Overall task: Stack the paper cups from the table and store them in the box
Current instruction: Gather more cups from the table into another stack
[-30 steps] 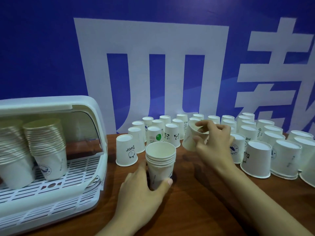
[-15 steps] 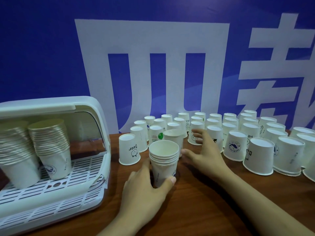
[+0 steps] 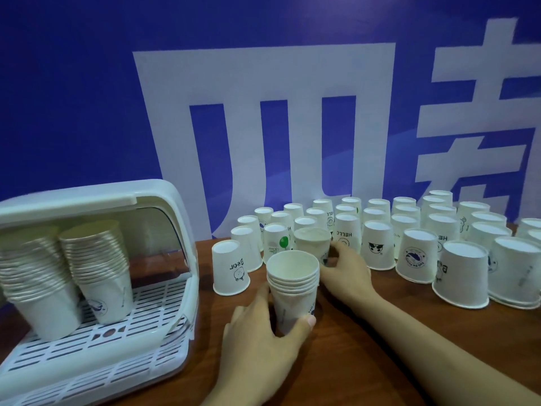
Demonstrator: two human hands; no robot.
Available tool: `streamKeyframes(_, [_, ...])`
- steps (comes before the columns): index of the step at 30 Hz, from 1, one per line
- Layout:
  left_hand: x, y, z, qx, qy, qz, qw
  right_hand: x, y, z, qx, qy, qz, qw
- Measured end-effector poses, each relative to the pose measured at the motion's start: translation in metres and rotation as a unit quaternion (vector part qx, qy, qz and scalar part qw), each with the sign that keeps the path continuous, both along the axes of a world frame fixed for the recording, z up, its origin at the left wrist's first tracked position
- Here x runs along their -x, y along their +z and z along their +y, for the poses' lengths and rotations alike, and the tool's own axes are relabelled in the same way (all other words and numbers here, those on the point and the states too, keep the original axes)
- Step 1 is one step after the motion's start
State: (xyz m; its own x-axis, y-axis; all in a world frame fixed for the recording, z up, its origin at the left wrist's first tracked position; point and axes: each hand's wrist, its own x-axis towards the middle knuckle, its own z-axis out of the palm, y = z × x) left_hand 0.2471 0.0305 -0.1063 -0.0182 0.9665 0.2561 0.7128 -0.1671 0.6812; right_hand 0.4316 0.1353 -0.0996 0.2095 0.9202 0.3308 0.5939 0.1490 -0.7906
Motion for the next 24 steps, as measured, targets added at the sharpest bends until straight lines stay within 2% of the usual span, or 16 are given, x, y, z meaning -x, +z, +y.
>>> streamKeyframes(5, [0.002,-0.006,0.004,-0.015,-0.002,-0.02,1.0,0.006,0.026,-0.024,-0.149,0.044,0.155,0.976])
streamKeyframes(8, [0.004,-0.005,0.005,-0.028,0.027,-0.034,0.999,0.017,0.048,-0.043,-0.206,0.102,0.165,0.959])
streamKeyframes(11, [0.002,-0.005,0.005,-0.028,0.035,-0.023,0.999,0.028,0.056,-0.055,-0.236,0.119,0.159,0.951])
streamKeyframes(14, [0.0,-0.004,0.001,-0.027,0.038,-0.004,0.999,0.035,0.054,-0.061,-0.24,0.136,0.13,0.952])
streamKeyframes(18, [0.0,-0.002,-0.001,-0.017,0.042,-0.002,0.999,0.037,0.041,-0.056,-0.211,0.131,0.031,0.968])
streamKeyframes(24, [-0.002,-0.001,0.0,-0.006,0.063,0.036,0.997,0.035,0.034,-0.056,-0.149,0.167,0.074,0.972])
